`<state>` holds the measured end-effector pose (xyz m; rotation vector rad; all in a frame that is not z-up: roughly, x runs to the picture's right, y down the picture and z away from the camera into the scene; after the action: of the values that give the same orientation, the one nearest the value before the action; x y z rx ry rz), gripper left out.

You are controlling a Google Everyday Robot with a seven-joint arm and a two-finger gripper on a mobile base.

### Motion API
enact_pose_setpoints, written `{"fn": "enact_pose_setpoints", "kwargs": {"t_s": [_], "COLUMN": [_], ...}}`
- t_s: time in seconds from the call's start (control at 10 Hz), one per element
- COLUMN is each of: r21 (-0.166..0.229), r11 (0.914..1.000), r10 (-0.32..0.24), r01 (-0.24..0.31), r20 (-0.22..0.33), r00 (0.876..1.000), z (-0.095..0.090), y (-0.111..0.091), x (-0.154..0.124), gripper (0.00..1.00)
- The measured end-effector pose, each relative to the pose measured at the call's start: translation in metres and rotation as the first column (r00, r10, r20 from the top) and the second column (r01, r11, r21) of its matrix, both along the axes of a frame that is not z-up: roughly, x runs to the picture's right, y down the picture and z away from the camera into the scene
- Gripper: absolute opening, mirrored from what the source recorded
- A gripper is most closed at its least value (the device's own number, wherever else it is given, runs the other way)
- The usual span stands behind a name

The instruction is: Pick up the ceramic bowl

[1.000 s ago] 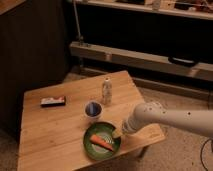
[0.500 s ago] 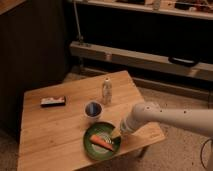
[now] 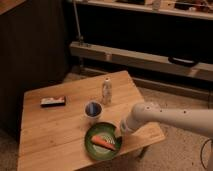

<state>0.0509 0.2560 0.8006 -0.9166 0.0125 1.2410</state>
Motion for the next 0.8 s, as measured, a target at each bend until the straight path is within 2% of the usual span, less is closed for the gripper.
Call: {"fn": "enact_pose_setpoints", "kwargs": {"t_s": [0.2, 0.4, 0.8], "r21": [-0.020, -0.032, -0.074], "r11": [0.9998, 0.9992, 0.9969], "r10": [0.003, 0.025, 0.037], "r01": [-0.002, -0.022, -0.027], "r20": [0.044, 0.089, 0.133], "r00": [0.999, 0.996, 0.990], "z": [-0.003, -0.018, -0.093], "y": [0.002, -0.009, -0.059], "x": [-0.012, -0.016, -0.019], "gripper": [0.00, 0.00, 0.00]}}
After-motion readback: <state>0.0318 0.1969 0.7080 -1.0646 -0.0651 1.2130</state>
